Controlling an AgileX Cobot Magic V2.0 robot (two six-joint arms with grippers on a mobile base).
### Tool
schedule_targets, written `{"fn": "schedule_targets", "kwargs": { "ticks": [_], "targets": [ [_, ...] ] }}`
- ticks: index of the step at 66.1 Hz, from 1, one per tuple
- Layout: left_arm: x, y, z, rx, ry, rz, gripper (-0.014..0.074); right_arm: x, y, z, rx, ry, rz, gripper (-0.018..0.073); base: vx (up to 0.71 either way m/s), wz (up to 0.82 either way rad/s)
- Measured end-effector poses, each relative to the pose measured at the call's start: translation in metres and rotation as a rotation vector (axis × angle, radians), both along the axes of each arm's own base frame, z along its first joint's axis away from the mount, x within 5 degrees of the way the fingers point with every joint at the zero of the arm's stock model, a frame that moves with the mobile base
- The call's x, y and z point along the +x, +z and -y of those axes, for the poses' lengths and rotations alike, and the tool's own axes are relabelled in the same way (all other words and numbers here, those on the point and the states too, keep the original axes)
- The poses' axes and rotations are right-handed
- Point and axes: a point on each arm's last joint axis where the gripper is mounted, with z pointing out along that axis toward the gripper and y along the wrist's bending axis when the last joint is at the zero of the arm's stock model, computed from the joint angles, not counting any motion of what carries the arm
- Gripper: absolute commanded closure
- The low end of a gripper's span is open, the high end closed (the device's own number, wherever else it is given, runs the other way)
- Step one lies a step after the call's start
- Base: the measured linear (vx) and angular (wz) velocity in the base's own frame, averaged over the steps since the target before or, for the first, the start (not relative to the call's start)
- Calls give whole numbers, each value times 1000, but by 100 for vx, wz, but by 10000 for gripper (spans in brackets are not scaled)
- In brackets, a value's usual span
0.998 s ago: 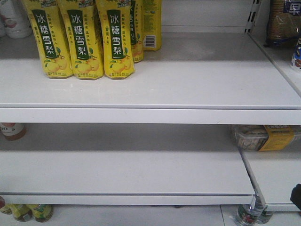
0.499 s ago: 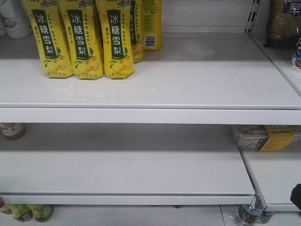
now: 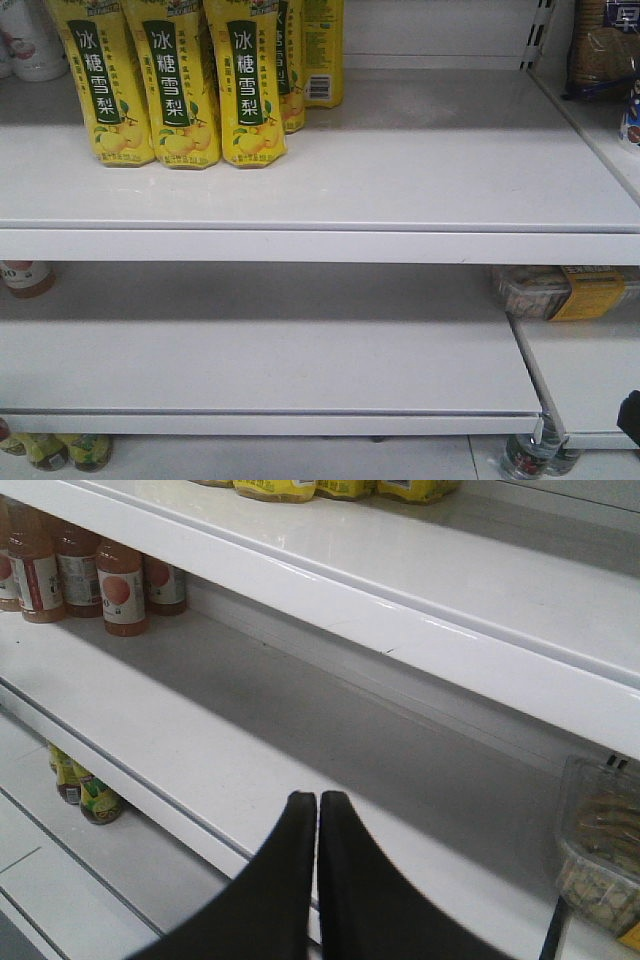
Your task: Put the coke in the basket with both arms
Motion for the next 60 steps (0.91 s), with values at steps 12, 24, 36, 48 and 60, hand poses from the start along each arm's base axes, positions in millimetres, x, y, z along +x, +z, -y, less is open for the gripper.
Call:
{"fn": "schedule_targets", "kwargs": {
  "ticks": [12,24,36,48,60],
  "targets": [
    [0,0,0,0,0,0,603,0,0,0,0,0,0,564,0,0],
    [0,0,0,0,0,0,603,0,0,0,0,0,0,564,0,0],
    [0,0,0,0,0,0,603,8,-25,-2,-13,-34,-32,564,0,0],
    [0,0,0,0,0,0,603,16,-66,4,65,-177,-51,564,0,0],
    [0,0,0,0,0,0,603,19,-88,15,215,-356,9,564,0,0]
  ]
}}
